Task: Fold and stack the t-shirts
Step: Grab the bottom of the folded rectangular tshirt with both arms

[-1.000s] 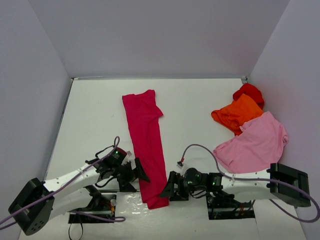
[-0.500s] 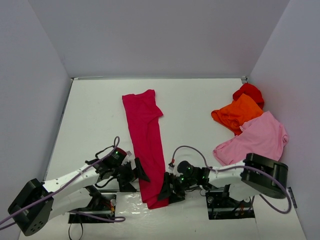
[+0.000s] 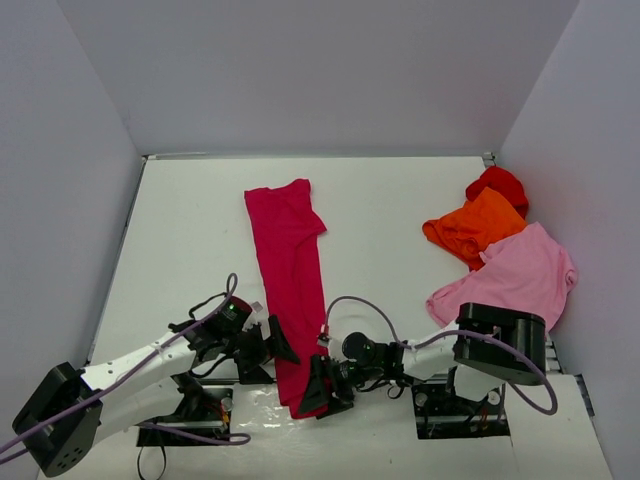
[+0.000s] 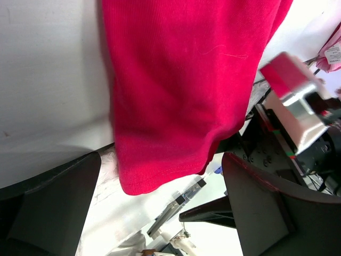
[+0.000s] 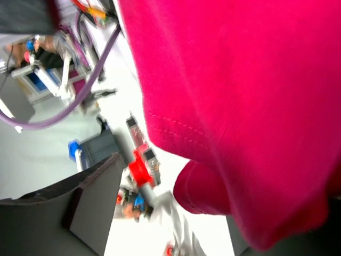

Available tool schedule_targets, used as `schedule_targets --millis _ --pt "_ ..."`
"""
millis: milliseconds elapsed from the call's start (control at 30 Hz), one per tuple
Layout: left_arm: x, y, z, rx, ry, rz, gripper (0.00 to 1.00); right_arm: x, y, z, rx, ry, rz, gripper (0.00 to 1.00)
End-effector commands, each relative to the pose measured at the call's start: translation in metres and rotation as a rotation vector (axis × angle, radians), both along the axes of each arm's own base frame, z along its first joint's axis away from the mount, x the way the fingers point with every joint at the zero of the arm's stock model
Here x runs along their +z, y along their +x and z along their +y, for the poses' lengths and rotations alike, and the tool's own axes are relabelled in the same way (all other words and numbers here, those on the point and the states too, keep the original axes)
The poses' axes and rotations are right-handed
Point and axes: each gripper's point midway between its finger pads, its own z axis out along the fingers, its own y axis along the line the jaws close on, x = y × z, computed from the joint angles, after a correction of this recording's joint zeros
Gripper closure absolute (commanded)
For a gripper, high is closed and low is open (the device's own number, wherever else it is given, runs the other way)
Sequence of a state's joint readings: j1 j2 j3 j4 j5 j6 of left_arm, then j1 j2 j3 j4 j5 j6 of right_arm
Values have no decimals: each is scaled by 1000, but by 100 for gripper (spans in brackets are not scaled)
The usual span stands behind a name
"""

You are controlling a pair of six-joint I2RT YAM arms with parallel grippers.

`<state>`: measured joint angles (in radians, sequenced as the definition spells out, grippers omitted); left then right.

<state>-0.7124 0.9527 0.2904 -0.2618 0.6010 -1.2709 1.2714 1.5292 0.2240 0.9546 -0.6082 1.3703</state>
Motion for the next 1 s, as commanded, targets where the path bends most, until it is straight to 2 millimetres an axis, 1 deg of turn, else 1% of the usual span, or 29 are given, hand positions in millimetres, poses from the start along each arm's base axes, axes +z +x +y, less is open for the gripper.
schedule_targets --millis 0,100,133,233,300,367,467,567,700,800,900,933,967 --pt "-2 5 -2 10 6 -26 3 -46 63 -26 -240 -273 -256 23" --pt "-2 7 -3 9 5 -32 3 -41 85 -37 -305 -316 -309 22" --pt "-2 7 -3 9 6 -32 3 -40 88 -38 -317 -317 -313 22" --pt "-3 8 -3 7 7 -32 3 -47 92 -43 -323 -352 -322 22" --pt "-3 8 -3 5 7 -29 3 -49 92 -41 -306 -366 -328 23" --pt "-3 7 -4 3 7 -30 3 -48 90 -33 -279 -361 -329 23" --pt "-2 6 -3 1 6 -30 3 -50 86 -28 -249 -362 -328 24" --pt "-2 5 -1 6 5 -32 3 -46 76 -24 -215 -343 -317 26" --pt "-4 4 0 17 4 -30 3 -45 63 -23 -184 -337 -304 30" --pt "-5 5 -1 17 2 -33 3 -46 52 -24 -170 -335 -293 38" --pt "-5 6 -2 10 3 -30 3 -43 48 -24 -165 -325 -294 45" --pt "-6 6 -3 8 4 -29 3 -44 48 -25 -166 -329 -295 49" --pt "-6 6 -3 6 5 -29 3 -44 48 -26 -167 -330 -296 59"
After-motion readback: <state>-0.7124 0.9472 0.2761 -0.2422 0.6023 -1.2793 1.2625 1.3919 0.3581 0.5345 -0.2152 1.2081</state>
